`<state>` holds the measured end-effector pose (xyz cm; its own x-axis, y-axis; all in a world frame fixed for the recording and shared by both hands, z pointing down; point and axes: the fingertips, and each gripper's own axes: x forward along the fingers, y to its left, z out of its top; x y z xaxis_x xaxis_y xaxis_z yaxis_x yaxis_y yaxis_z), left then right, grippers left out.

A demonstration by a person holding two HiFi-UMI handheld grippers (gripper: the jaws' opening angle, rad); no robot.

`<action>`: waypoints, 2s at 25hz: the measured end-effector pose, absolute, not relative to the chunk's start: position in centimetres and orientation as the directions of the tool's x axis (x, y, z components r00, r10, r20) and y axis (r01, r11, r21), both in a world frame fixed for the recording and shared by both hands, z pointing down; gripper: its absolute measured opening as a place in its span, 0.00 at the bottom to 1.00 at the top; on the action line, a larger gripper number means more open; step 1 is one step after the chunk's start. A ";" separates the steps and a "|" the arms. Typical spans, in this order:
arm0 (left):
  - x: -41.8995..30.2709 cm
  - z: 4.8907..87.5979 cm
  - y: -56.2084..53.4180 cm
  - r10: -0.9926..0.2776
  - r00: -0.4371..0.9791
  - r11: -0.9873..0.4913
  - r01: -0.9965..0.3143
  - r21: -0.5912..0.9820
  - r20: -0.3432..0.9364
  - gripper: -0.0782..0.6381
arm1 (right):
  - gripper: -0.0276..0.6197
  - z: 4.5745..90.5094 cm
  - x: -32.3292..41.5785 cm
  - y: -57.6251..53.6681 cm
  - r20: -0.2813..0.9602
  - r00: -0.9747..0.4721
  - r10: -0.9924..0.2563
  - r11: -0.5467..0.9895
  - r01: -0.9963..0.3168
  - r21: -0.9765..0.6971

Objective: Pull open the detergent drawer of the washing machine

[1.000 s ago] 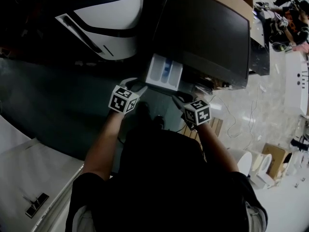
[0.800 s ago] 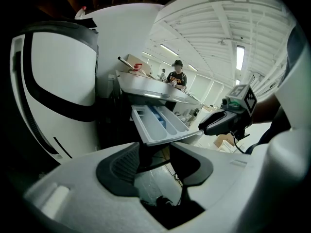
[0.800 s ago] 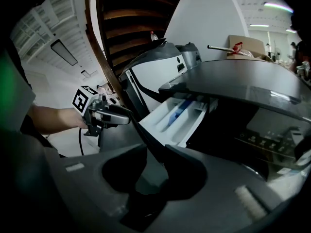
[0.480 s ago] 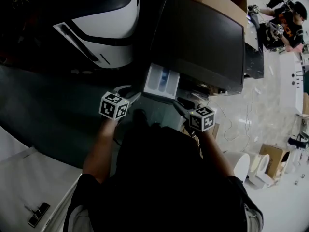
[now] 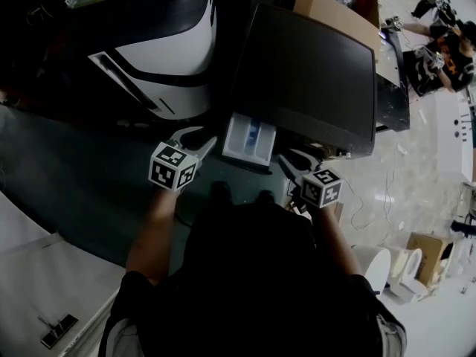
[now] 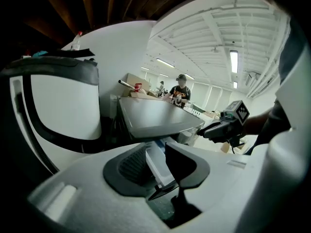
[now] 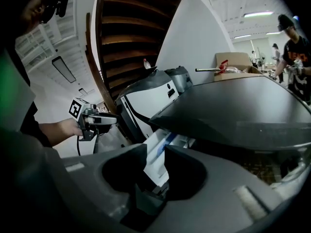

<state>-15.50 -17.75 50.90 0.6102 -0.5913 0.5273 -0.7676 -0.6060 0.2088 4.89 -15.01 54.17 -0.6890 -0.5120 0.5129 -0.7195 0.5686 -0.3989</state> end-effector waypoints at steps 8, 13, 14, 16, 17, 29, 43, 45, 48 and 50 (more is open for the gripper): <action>-9.8 45.9 -18.1 -0.691 0.559 -0.547 -0.819 0.174 0.459 0.25 | 0.19 51.8 8.2 -16.6 0.486 -0.748 -0.452 0.656 -0.648 -0.387; -5.3 44.1 -17.5 -0.719 0.539 -0.533 -0.833 0.151 0.438 0.25 | 0.18 50.2 11.5 -16.8 0.442 -0.782 -0.439 0.689 -0.609 -0.393; -4.4 43.8 -17.2 -0.724 0.533 -0.533 -0.835 0.135 0.438 0.25 | 0.17 50.0 12.1 -16.7 0.432 -0.789 -0.437 0.692 -0.602 -0.399; -2.7 43.2 -16.7 -0.733 0.520 -0.545 -0.835 0.077 0.439 0.25 | 0.17 49.6 13.2 -16.3 0.410 -0.803 -0.432 0.698 -0.586 -0.412; -1.7 42.9 -16.5 -0.737 0.519 -0.558 -0.829 0.044 0.434 0.25 | 0.17 49.3 13.7 -16.2 0.399 -0.810 -0.429 0.704 -0.577 -0.415; 3.2 38.1 -14.6 -0.773 0.554 -0.570 -0.821 0.045 0.309 0.16 | 0.07 45.2 18.1 -17.3 0.296 -0.830 -0.473 0.744 -0.556 -0.371; -5.2 29.6 -18.0 -0.863 0.461 -0.486 -0.870 -0.088 0.205 0.12 | 0.05 34.8 10.1 -19.1 0.152 -0.874 -0.461 0.855 -0.484 -0.188; -6.1 29.6 -18.0 -0.868 0.456 -0.478 -0.875 -0.080 0.197 0.12 | 0.05 33.7 8.3 -19.0 0.117 -0.887 -0.447 0.866 -0.462 -0.190; -7.5 29.8 -17.7 -0.878 0.440 -0.457 -0.888 -0.058 0.189 0.12 | 0.05 32.7 6.3 -18.4 0.082 -0.893 -0.443 0.872 -0.450 -0.193; -8.5 30.1 -17.5 -0.887 0.423 -0.437 -0.899 -0.041 0.184 0.12 | 0.05 32.4 5.1 -18.0 0.070 -0.895 -0.441 0.873 -0.446 -0.194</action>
<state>-8.46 -17.53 30.10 0.4229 -0.8874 0.1837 -0.8987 -0.4367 -0.0409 5.06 -17.96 32.37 -0.8945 -0.4415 0.0704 -0.4464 0.8735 -0.1945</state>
